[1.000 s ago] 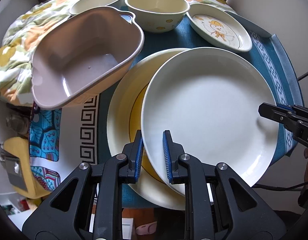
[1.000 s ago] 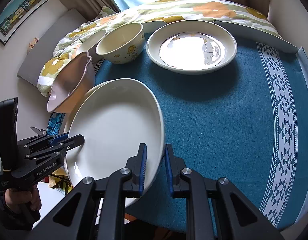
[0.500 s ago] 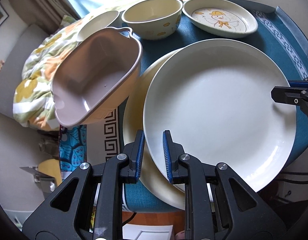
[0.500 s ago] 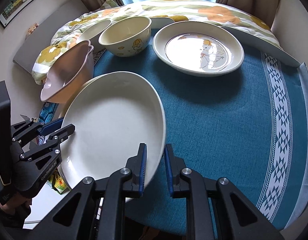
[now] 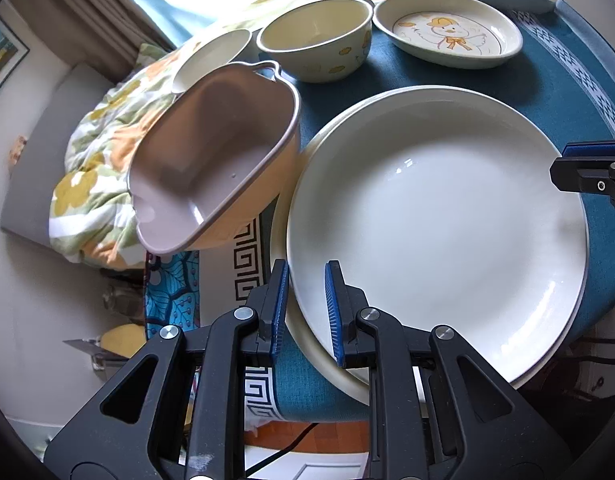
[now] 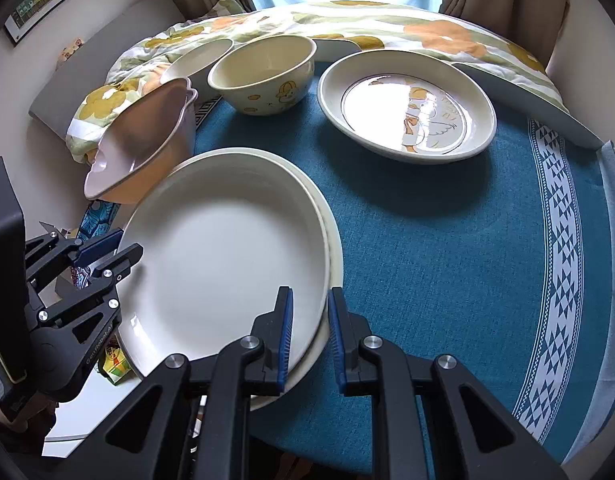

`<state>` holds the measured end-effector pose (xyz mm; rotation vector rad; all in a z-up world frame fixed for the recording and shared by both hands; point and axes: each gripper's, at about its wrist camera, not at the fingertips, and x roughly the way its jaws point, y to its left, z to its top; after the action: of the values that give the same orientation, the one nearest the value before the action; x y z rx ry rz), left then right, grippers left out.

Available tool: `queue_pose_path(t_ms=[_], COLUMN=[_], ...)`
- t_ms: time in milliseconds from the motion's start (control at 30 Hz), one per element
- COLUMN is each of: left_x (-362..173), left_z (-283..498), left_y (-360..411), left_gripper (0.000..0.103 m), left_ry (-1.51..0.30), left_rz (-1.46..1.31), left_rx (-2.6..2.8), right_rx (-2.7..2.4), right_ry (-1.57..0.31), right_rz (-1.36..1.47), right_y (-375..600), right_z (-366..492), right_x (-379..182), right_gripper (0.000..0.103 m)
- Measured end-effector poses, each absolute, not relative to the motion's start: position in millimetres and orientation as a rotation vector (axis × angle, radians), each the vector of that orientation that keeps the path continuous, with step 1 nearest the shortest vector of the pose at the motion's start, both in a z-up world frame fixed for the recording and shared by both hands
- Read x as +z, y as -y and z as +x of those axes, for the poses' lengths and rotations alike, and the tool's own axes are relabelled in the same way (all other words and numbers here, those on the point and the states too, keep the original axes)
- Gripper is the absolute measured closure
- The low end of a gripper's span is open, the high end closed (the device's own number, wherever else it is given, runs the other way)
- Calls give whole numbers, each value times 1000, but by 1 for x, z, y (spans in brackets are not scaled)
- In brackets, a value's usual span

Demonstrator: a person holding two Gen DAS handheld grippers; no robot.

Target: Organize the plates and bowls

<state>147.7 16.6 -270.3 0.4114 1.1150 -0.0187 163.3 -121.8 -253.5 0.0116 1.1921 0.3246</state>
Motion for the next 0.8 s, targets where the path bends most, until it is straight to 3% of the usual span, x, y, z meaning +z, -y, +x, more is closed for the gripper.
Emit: queue_pose_path(t_ms=[433,667,700,733,767,800], left_x=[-263,-202,-193,-184,-178,-172], left_z=[149,151,152,155,157,160], left_y=[-23,-23,-23,-23,-23,-22], left_gripper=[87,87,87,87,86,85], left_ry=[-1125,-1026,-1012,-1003,-1002,-1004], left_rz=[361,204,174,150,131,117], left_rx=[-34,-112,-128,-145,-164,-180], right_rx=[325,303,298,295,294,291], right_ry=[-1190,-1103,-1074,-1047,-1021,-995], right_rz=[38,103,105,110,122,136], right_y=[126,150,154,156,160,164], right_z=[163,158,156,154,153,151], right_x=[-251,-215,-208,-200,-193,-186], right_gripper=[87,86,78,53,37,11])
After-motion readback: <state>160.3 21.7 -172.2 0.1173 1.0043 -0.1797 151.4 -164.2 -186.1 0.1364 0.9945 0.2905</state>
